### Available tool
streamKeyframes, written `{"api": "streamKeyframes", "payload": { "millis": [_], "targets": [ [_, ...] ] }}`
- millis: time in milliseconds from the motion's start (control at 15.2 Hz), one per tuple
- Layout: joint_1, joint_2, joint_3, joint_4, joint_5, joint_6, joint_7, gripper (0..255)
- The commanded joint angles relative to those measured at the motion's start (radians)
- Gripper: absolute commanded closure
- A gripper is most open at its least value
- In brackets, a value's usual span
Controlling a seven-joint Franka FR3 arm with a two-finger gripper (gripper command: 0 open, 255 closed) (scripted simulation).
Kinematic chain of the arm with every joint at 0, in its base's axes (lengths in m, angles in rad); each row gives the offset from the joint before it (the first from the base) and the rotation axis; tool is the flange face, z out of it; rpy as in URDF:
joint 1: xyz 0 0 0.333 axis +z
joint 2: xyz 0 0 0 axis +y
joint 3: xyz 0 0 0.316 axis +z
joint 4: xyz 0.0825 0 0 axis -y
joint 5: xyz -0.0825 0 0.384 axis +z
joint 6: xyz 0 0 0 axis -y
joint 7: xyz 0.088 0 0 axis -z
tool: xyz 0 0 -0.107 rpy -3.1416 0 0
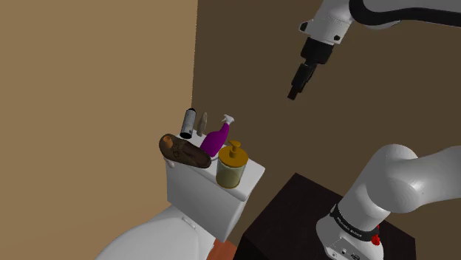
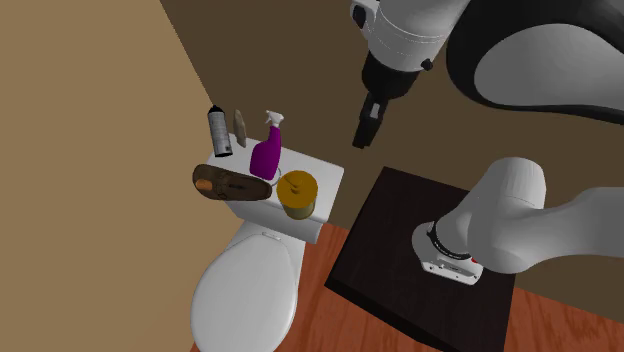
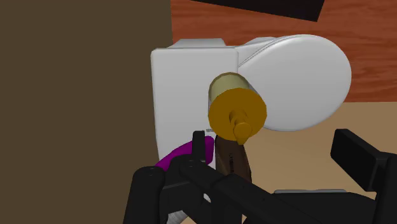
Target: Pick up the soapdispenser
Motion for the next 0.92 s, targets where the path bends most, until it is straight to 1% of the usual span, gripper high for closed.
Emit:
{"api": "streamKeyframes", "payload": {
  "millis": [0, 462, 858],
  "targets": [
    [0.0, 0.0, 0.0, 0.0, 0.0, 0.0, 0.0, 0],
    [0.005, 0.14, 0.055, -0.108, 0.019, 0.228, 0.047, 0],
    [0.004, 0.315, 0.104, -0.148, 0.024, 0.426, 0.092, 0]
  ]
}}
